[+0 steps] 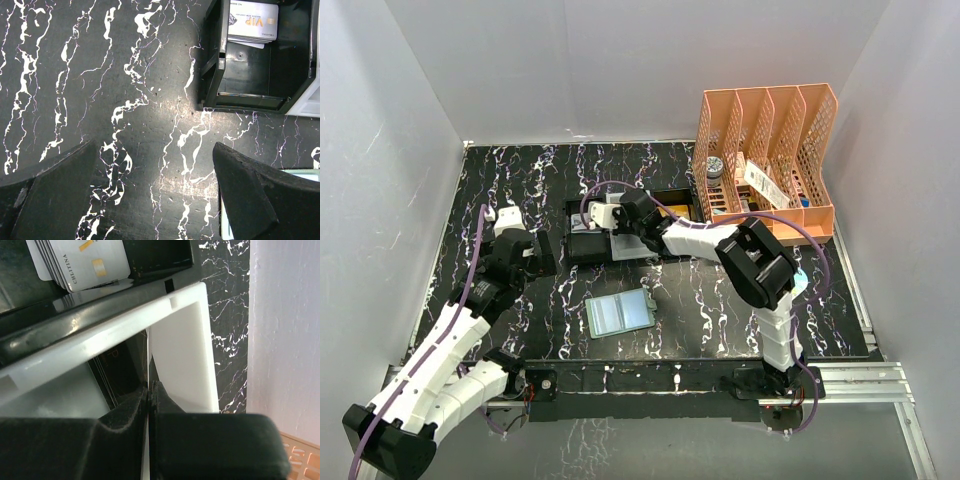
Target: Take the credit cards out of the card holder
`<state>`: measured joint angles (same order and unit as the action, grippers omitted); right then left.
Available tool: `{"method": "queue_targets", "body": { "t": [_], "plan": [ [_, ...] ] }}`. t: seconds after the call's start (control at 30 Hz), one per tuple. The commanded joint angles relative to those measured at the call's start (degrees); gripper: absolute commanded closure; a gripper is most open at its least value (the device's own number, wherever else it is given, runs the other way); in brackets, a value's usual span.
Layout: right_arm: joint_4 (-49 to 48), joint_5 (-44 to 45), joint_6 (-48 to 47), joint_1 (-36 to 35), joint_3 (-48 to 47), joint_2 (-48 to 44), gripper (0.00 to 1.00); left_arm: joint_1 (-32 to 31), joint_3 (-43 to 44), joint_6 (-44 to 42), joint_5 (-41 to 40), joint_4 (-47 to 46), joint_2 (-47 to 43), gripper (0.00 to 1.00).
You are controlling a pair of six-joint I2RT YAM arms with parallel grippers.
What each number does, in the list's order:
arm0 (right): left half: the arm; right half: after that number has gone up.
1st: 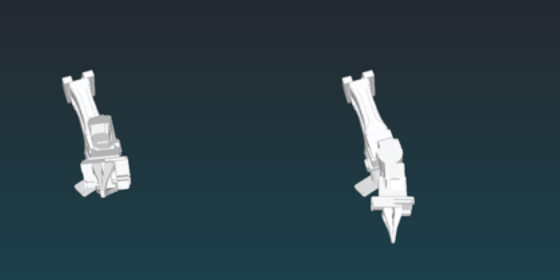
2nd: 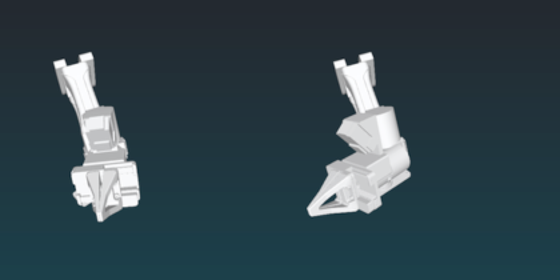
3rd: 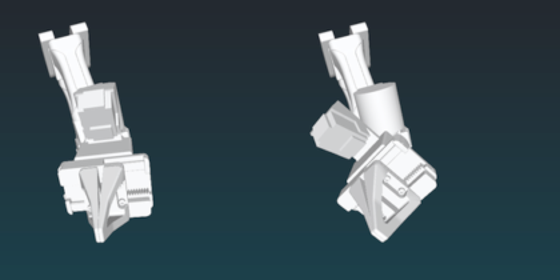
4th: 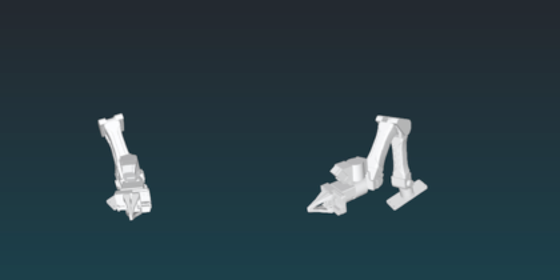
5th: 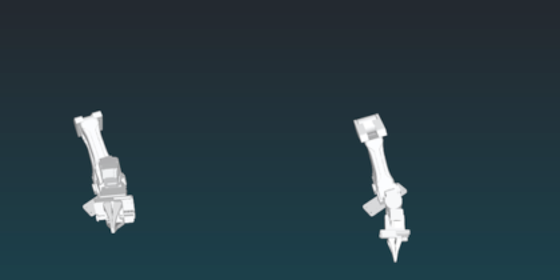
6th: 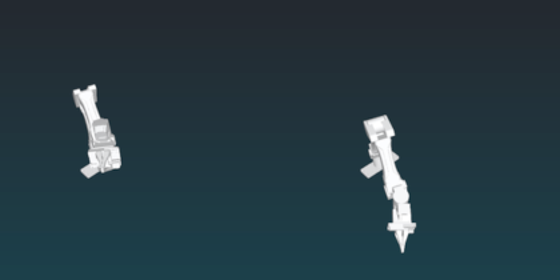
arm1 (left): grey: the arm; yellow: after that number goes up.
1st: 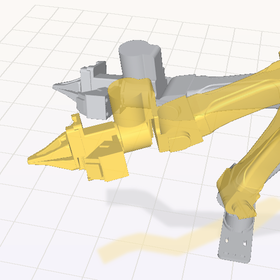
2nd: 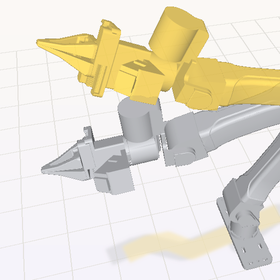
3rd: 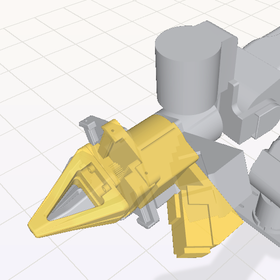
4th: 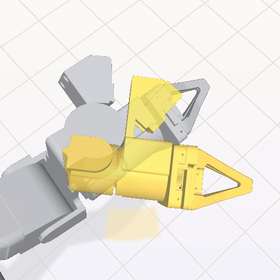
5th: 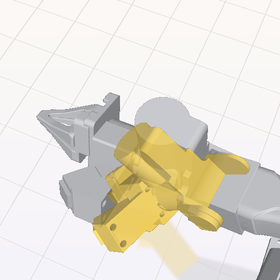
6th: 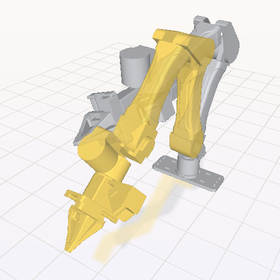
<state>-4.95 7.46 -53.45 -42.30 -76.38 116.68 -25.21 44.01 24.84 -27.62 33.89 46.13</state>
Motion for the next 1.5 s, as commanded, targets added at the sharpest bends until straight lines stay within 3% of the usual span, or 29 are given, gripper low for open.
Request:
{"method": "queue_targets", "body": {
  "t": [0.0, 0.2, 0.97, 1.47],
  "plan": [
    [-5.3, 0.9, -3.9, 0.2, -3.7, 1.8, 1.00, 0.3, 0.6, -0.6, -0.8, 0.0, 0.2, 0.01],
    [-4.0, 1.2, -6.0, 0.4, -3.9, 2.9, 1.00, 0.3, 0.7, -0.6, -1.0, 0.0, 0.5, 0.01],
    [-0.5, 0.3, -4.2, 0.6, -5.2, 3.4, 0.67, 0.3, 0.7, -0.4, -1.1, 0.3, 2.1, 0.01],
    [0.9, 0.1, -3.1, 1.3, -6.1, 3.5, 0.61, 0.3, 0.6, -0.8, -0.1, 0.3, 3.4, 0.01]
  ]
}}
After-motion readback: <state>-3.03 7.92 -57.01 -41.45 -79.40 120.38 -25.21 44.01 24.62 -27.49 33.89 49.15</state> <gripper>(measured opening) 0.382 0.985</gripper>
